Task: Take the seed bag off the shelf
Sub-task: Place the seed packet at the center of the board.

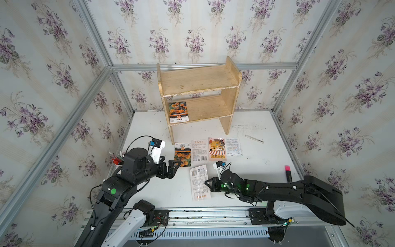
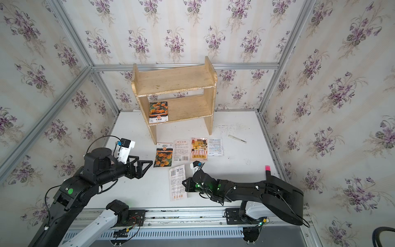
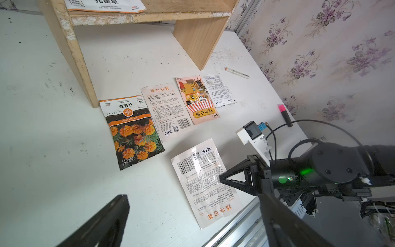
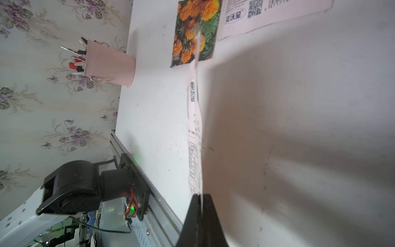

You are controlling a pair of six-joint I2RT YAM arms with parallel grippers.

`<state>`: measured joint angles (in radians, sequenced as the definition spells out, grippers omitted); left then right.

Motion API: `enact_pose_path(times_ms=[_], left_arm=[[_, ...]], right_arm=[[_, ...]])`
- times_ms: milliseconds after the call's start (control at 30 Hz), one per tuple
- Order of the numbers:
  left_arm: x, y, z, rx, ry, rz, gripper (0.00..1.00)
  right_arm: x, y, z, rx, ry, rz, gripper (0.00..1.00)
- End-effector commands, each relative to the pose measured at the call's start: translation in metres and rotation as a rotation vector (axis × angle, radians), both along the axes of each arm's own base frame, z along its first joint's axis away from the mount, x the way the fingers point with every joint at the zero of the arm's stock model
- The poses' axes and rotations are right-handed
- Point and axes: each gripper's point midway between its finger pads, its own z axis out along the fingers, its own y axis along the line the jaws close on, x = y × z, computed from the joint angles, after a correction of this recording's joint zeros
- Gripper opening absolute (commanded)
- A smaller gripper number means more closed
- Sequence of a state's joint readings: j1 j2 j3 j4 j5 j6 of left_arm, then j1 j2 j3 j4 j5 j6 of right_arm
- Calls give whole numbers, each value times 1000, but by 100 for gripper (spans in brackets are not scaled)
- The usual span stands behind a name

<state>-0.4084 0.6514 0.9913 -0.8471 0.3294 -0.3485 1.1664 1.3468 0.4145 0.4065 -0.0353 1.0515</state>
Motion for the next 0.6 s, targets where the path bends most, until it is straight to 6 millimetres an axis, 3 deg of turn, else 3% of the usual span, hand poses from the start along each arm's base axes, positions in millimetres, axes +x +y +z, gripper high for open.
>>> enact_pose_path(times_ms=[0,300,567], left_arm=[[0,5,-5,33,9,14,100],[-1,4,-11,31,18,13,100],[0,5,-14,34,23,20,100]], right_arm=[[6,20,10,71,-3,-25,0],[8,20,-28,-48,62,-69,0],[7,19,-46,-112,72,-74,12]])
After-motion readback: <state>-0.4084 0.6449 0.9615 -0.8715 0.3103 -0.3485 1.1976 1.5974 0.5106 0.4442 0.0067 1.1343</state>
